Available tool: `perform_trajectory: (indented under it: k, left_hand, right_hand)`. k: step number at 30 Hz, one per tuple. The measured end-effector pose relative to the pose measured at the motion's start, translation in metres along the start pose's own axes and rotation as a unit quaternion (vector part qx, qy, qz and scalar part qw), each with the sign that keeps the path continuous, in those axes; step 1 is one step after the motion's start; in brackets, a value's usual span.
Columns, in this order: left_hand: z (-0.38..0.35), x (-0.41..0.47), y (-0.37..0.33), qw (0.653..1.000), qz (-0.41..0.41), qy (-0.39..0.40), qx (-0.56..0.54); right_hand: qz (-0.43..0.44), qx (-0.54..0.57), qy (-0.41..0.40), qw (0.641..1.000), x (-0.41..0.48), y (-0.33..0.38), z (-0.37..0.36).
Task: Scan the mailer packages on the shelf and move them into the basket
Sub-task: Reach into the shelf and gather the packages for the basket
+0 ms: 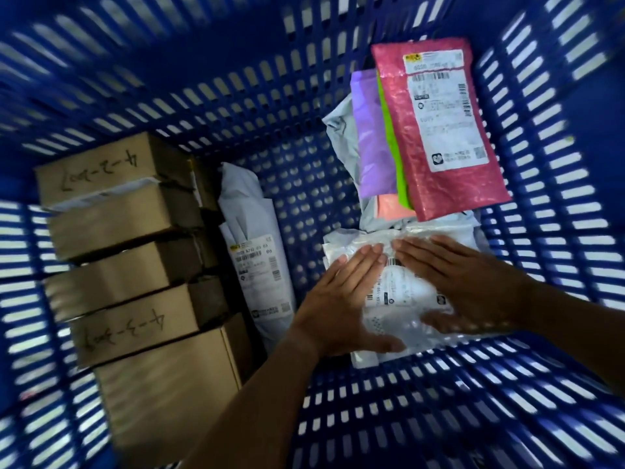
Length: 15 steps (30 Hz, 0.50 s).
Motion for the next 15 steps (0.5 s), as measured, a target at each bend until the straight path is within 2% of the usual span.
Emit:
perform_trajectory:
  k: [6, 13, 15]
  left_hand:
    - [0.000, -0.001, -0.002, 1.000, -0.005, -0.011, 0.003]
    - [0.016, -0.003, -0.009, 0.997, 0.015, 0.068, 0.016]
    - [0.025, -0.005, -0.012, 0.996, 0.015, 0.082, 0.013]
  right_hand:
    - [-0.008, -0.012, 0.044, 0.999, 0.002, 0.000, 0.003]
    - [-0.037, -0.052, 0.053, 0.997, -0.006, 0.013, 0.028]
    - [-0.071, -0.046, 0.074, 0.994, -0.012, 0.020, 0.033]
Point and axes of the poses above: each hand's wrist, its own x-axis towards the middle knuckle, its own z-axis out of the back of the hand, y = z × x, the point moved 3 cm from there along x, towards the middle knuckle, and after that the axes turned 6 degrees about -z, right-handed, at the moved point
